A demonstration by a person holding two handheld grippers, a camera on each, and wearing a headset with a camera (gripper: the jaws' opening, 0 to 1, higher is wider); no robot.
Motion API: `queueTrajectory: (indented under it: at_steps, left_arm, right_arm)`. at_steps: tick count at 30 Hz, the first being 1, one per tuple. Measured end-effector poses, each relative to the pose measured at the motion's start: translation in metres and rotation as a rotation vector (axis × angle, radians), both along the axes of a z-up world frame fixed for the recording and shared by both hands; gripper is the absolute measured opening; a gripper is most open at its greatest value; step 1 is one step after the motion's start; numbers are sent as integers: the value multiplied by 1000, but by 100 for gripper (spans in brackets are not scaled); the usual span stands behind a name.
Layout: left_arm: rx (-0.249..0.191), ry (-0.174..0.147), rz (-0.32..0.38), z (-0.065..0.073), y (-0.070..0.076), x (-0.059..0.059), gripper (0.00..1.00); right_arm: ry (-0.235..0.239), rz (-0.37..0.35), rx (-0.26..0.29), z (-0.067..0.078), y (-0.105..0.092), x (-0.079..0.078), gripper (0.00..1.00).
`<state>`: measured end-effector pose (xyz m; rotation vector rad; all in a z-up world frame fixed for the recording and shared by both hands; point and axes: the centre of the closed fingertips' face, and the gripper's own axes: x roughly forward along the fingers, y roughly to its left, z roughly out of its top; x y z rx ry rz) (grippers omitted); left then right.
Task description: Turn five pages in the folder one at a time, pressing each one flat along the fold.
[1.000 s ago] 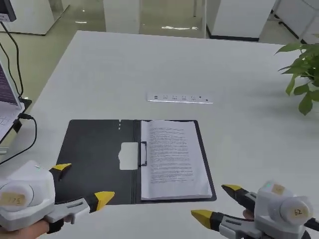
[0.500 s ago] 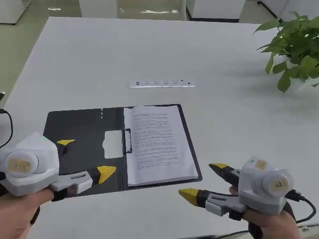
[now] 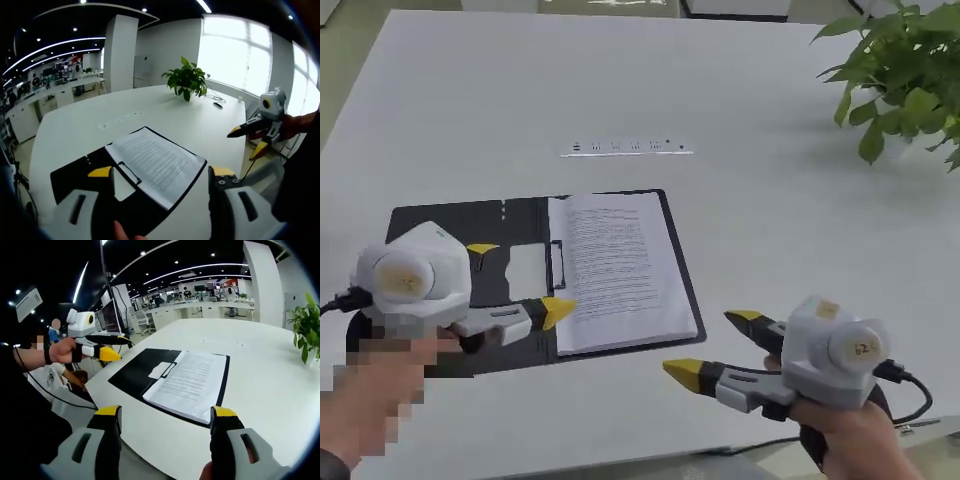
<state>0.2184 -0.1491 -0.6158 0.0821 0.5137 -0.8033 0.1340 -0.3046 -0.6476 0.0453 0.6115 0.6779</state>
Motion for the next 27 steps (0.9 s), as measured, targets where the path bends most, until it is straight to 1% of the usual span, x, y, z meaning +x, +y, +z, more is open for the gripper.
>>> queueTrajectory:
  at_steps: [4, 13, 19, 22, 27]
  left_arm:
    - [7, -1, -26, -1, -14, 2, 76]
    - [17, 3, -64, -5, -39, 9, 76]
    - [36, 9, -119, -13, -62, 16, 76]
    - [37, 12, -139, -17, -71, 20, 76]
    - [40, 21, -173, -25, -86, 25, 75]
  right_arm:
    - [-1, 10, 1, 0, -1, 0, 72]
    - [4, 13, 16, -3, -8, 3, 71]
    - [14, 2, 19, -8, -14, 2, 71]
    - [23, -4, 28, -10, -14, 1, 71]
    - [35, -4, 22, -15, -17, 0, 71]
